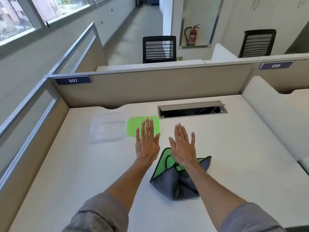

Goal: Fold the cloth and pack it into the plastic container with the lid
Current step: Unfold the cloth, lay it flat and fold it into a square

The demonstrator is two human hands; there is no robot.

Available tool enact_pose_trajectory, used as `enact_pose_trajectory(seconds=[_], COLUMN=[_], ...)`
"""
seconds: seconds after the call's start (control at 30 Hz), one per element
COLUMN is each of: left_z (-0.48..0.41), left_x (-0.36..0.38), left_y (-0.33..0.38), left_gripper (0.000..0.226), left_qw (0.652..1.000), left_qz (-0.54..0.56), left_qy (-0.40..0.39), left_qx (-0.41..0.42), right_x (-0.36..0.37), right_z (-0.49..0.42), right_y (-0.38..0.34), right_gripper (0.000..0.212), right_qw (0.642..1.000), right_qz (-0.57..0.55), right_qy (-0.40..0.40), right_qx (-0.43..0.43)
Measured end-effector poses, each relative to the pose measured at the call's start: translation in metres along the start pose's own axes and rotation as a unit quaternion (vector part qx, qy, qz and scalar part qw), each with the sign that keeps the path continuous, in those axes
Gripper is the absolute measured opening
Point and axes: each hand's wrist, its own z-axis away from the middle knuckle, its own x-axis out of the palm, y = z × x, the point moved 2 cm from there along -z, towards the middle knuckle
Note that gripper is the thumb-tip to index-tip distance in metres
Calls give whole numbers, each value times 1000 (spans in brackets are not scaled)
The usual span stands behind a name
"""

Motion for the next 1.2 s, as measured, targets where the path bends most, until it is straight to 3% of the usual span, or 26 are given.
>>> enact_pose_trajectory(seconds=[0.23,0.37,0.43,0.63,0.8,0.9,1.13,1.2], left_z=[67,109,124,128,116,113,110,110], left_x=[49,74,79,83,76,72,62,58], left_y=[6,15,21,25,23,11,-41,-56], left_gripper=[70,61,58,59,26,18,11,11], left_qw=[994,978,973,972,964,953,935,928], left_qz=[20,92,129,162,223,264,299,303], left_qy=[-111,-178,-172,-170,-147,-134,-65,-58], left_qx=[-4,63,86,22,-6,-56,-176,-211], right_x=[47,70,75,70,54,47,31,27], right_z=[58,100,119,143,129,120,107,106], right_y=[21,44,59,91,99,104,127,135], right_gripper=[66,61,57,54,71,78,41,41], right_qw=[999,998,998,999,994,992,989,987], right_qz=[-19,-31,-41,-2,16,31,53,54], right_qy=[-42,-48,-46,-47,-91,-111,-107,-104], right_qx=[8,-25,-21,27,54,53,90,107])
